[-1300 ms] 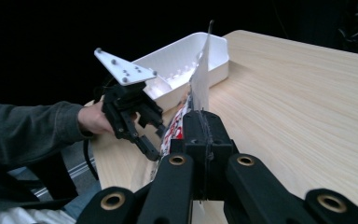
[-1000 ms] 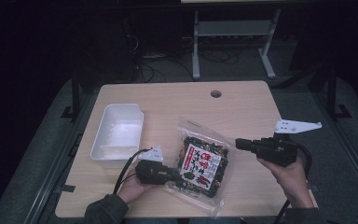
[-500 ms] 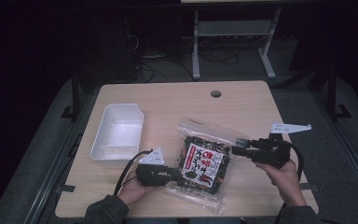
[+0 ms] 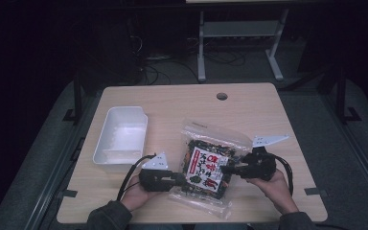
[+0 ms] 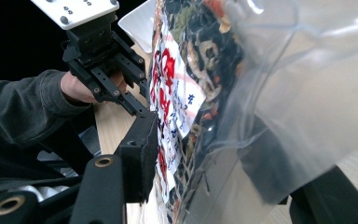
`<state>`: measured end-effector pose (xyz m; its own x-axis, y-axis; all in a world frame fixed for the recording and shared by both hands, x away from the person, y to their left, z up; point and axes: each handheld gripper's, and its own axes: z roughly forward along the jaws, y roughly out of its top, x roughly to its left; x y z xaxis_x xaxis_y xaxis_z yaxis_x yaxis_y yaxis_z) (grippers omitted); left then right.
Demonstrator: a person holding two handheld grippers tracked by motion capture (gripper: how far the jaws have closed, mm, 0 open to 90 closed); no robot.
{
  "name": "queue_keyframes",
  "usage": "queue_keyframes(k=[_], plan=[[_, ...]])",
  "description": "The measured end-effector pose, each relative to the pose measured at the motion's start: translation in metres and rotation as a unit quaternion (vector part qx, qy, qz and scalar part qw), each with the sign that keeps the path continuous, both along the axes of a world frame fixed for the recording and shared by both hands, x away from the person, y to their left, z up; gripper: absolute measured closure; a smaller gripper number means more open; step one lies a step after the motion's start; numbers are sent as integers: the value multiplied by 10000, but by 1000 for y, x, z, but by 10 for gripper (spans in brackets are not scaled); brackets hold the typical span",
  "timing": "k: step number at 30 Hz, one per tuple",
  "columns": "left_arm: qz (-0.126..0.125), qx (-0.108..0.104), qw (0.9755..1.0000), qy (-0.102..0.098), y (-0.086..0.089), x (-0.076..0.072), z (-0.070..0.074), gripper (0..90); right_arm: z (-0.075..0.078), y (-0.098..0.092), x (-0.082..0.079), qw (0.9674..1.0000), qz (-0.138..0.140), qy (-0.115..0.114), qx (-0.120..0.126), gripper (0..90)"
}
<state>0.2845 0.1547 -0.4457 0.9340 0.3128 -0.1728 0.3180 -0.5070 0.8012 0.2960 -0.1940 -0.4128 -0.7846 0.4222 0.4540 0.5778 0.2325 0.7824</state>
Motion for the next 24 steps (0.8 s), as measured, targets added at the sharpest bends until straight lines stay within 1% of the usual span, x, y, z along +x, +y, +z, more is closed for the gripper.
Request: queue_keyframes(k=[2,4,6,9,12,17,20,21,24], plan=[[9,0,10000,7,0,0,0,739,-2,1,0,10000,3,12,-11,485],[15,0,10000,9,0,0,0,739,-5,1,0,10000,-20,34,44,508],[19,7,10000,24,0,0,-1,738,-8,0,0,9999,-33,97,12,534],[28,-2,10000,37,0,1,-1,737,-10,1,1,9998,-30,147,110,560],[41,-17,10000,66,1,1,-2,736,-10,3,1,9997,1,137,184,601],[23,-13,10000,53,2,1,-2,729,-9,5,0,9995,59,121,280,680],[18,-26,10000,47,2,1,-2,714,-7,7,-1,9994,111,88,304,707],[15,-4,10000,23,3,1,-2,708,-6,7,-2,9992,157,84,364,718],[43,41,10000,-37,3,0,-2,680,-3,9,-4,9989,218,47,420,738]])
